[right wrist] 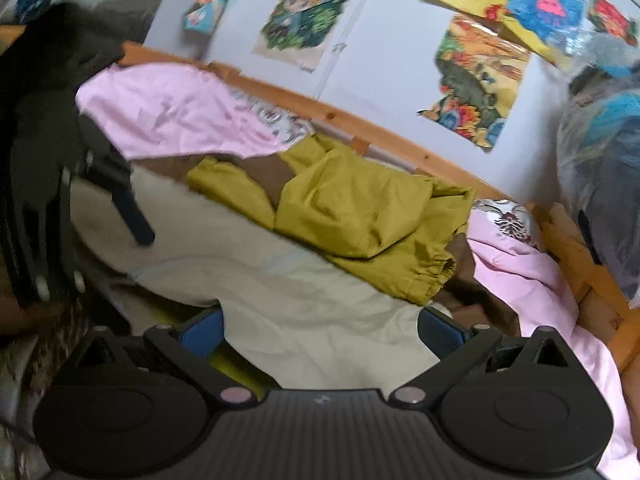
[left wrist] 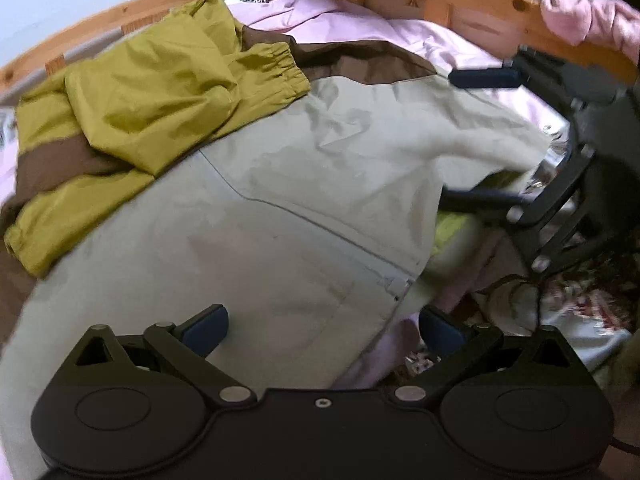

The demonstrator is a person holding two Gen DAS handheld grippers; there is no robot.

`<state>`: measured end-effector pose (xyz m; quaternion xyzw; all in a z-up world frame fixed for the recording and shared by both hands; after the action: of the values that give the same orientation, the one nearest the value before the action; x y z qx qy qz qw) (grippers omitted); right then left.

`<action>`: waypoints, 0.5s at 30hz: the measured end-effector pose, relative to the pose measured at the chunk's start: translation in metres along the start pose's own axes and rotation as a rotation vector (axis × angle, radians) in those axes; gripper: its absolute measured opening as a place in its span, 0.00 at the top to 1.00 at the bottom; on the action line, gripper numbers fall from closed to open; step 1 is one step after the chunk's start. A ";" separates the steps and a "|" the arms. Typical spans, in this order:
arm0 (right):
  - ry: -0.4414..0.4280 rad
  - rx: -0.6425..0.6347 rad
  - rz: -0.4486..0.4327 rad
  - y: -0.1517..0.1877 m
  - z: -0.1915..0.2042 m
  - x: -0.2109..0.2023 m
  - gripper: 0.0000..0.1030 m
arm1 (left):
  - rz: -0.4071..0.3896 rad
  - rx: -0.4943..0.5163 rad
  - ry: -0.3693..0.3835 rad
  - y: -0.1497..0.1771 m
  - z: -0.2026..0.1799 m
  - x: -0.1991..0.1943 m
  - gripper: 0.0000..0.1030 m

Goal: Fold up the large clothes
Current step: 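Move both tools to the edge of the khaki jacket body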

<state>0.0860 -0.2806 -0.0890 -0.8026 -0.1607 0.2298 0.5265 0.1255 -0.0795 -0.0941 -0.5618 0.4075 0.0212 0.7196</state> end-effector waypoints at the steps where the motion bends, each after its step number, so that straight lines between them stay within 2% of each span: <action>1: 0.007 0.014 -0.004 -0.002 -0.003 0.001 0.01 | 0.003 0.018 -0.015 -0.001 -0.001 0.002 0.06; 6: 0.027 0.037 -0.021 -0.006 -0.007 0.001 0.01 | 0.007 0.051 -0.033 -0.005 0.004 -0.001 0.16; 12: 0.036 0.046 -0.026 -0.007 -0.008 0.002 0.01 | 0.006 -0.019 0.011 -0.011 0.014 -0.019 0.17; 15: 0.045 0.059 -0.033 -0.008 -0.010 0.004 0.01 | -0.020 -0.061 0.015 -0.015 0.017 -0.024 0.17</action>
<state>0.0948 -0.2831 -0.0793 -0.7890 -0.1553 0.2078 0.5569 0.1268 -0.0611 -0.0668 -0.5876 0.4065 0.0225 0.6993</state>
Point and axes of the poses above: each gripper's, at about its wrist camera, not at the fingertips, and x roughly the way its jaws point, z to its left, y to its underside, the point moved 4 cm from there along x, roughly the way its jaws point, and after that the axes turned 12 degrees about -z, right-handed, at the moved point
